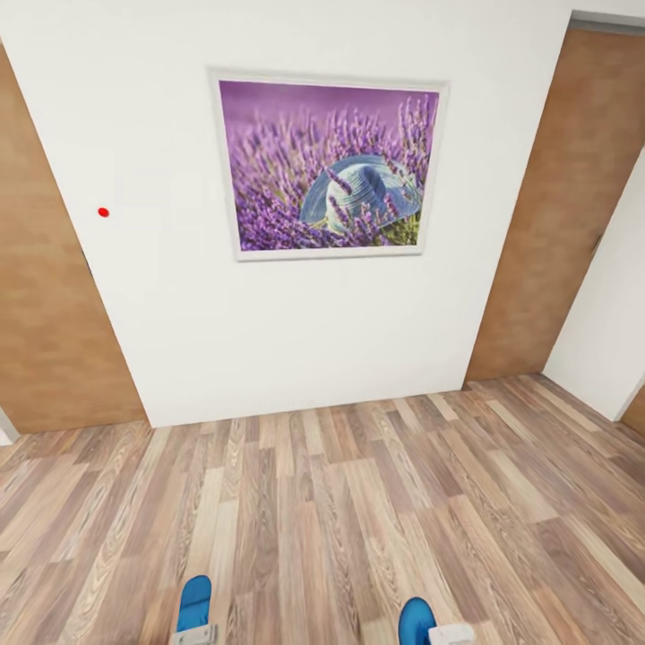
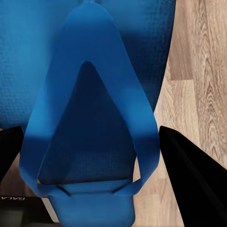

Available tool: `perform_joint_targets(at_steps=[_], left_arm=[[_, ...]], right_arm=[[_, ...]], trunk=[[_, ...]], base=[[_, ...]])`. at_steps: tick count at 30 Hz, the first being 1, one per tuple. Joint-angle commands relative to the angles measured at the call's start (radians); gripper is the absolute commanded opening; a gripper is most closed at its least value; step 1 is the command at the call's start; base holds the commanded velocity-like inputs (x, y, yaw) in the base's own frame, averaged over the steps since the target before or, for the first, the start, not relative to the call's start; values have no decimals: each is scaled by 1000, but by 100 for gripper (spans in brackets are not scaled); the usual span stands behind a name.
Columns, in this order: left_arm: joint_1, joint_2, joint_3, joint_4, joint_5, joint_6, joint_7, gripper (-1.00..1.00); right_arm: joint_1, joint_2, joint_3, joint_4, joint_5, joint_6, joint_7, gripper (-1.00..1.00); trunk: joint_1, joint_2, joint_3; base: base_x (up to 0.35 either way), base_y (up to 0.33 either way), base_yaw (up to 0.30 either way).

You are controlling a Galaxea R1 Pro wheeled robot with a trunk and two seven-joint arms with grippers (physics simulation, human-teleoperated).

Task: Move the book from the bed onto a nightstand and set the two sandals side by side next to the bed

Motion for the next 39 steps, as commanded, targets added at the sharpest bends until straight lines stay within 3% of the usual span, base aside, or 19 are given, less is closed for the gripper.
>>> perform_joint_targets(at_steps=[1, 10, 14, 16, 18, 20, 26, 39], left_arm=[[-1, 0, -9, 0, 7, -3, 4, -100], [-1, 0, -9, 0, 7, -3, 5, -100], [0, 0, -9, 1, 7, -3, 5, -100], [1, 0, -9, 12, 7, -4, 5, -100], [6, 1, -9, 38, 7, -19, 5, -100], [10, 1, -10, 61, 7, -48, 5, -100], [13, 1, -10, 75, 7, -66, 8, -100], [20, 1, -10, 78, 9, -98, 26, -100]], right_arm=[[-1, -1, 5, 1, -3, -3, -5, -100], [-2, -4, 2, 1, -10, -3, 3, -100], [-1, -47, -5, -1, -13, -3, 110, -100], [-2, -62, -24, -1, -13, -3, 142, -100], [-1, -77, -89, -2, -11, -3, 181, -100], [-1, -82, -119, -4, -9, -3, 194, -100], [-1, -84, -145, -8, -2, -1, 206, -100], [-1, -75, -148, -7, 3, -1, 207, -100]], trunk=[[1, -2, -2], [1, -2, -2], [1, -2, -3], [1, -2, -3], [1, -2, -3], [1, -2, -3], [1, -2, -3], [1, -2, -6]], base=[[333, 0, 21], [322, 0, 7], [294, 0, 1], [254, 0, 0], [231, 0, 0], [218, 0, 0], [209, 0, 0], [206, 44, 84]])
